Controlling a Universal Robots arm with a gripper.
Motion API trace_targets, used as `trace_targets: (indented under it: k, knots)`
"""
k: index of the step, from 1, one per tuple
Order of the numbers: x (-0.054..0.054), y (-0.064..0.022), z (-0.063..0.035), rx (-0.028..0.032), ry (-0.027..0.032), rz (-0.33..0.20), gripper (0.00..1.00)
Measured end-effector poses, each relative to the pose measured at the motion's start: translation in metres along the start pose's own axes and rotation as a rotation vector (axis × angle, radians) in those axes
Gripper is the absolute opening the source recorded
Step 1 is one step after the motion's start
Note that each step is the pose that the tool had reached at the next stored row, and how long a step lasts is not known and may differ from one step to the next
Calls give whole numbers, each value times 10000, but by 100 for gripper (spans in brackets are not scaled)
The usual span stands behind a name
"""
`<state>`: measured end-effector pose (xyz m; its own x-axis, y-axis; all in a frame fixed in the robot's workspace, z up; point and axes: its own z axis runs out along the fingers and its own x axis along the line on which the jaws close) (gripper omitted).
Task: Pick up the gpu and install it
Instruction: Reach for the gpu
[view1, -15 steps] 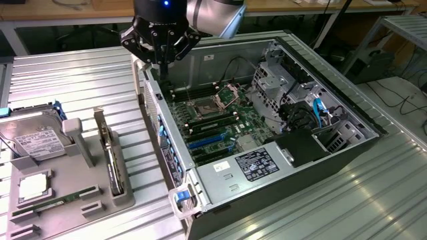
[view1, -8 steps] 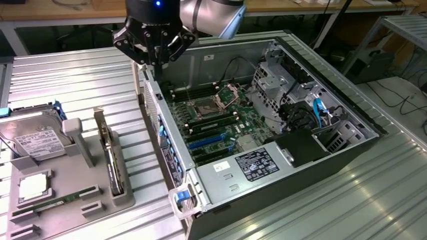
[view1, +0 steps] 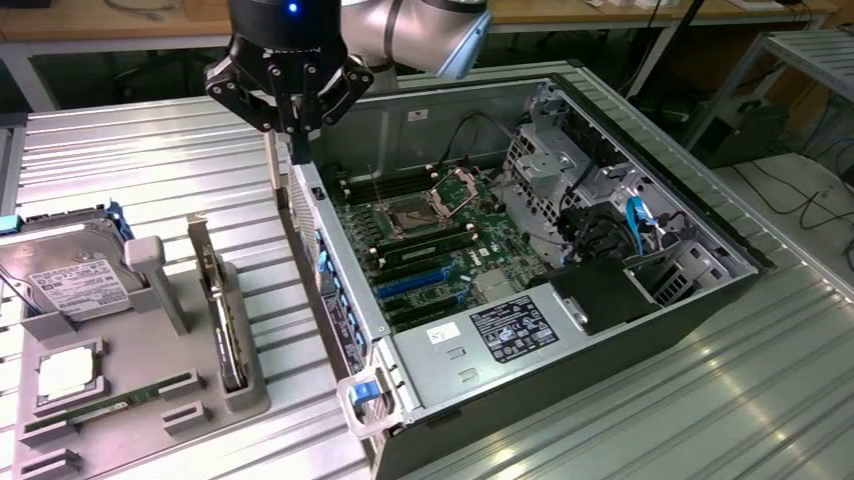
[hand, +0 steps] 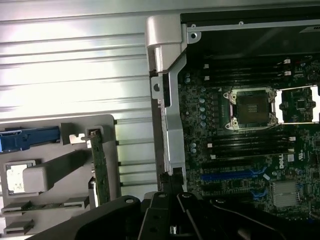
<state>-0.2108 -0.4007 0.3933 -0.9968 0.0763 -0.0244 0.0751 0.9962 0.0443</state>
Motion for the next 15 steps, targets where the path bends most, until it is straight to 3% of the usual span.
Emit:
trace_targets:
  k: [15]
  knots:
    - [248, -26, -7, -1, -1, -1, 11]
